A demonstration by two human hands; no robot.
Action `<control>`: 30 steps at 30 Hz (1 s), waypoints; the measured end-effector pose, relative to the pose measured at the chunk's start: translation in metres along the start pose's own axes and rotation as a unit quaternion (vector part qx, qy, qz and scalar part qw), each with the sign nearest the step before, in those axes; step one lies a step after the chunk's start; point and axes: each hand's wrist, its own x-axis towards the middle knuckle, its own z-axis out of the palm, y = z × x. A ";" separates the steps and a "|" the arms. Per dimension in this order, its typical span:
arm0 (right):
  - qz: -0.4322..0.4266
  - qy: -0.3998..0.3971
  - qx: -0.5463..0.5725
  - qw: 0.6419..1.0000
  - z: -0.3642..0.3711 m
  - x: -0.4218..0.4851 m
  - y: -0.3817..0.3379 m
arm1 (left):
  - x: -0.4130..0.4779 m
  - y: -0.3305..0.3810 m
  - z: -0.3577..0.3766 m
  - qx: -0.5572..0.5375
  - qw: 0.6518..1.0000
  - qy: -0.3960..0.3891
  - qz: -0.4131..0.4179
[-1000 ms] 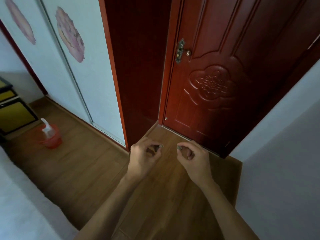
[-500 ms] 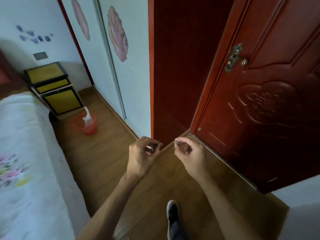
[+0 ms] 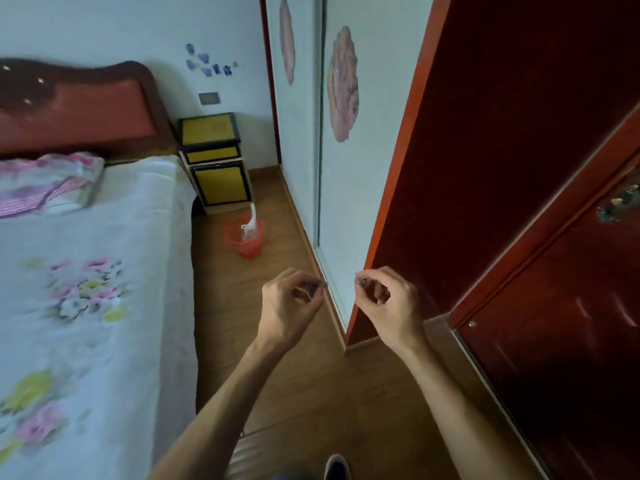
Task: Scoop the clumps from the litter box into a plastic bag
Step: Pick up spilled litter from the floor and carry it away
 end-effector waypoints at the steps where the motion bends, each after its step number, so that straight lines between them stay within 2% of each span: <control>1: -0.010 -0.005 0.009 1.000 0.006 0.007 0.001 | 0.004 -0.004 -0.002 0.006 1.000 0.007 -0.004; 14: -0.039 -0.096 0.048 0.993 0.117 0.101 0.006 | 0.079 -0.090 -0.050 0.047 0.991 0.101 -0.080; 21: -0.038 -0.131 0.050 0.989 0.206 0.169 0.000 | 0.146 -0.165 -0.084 0.053 0.986 0.121 -0.100; 30: -0.018 -0.149 0.084 0.985 0.293 0.241 -0.004 | 0.213 -0.239 -0.118 0.060 0.986 0.106 -0.115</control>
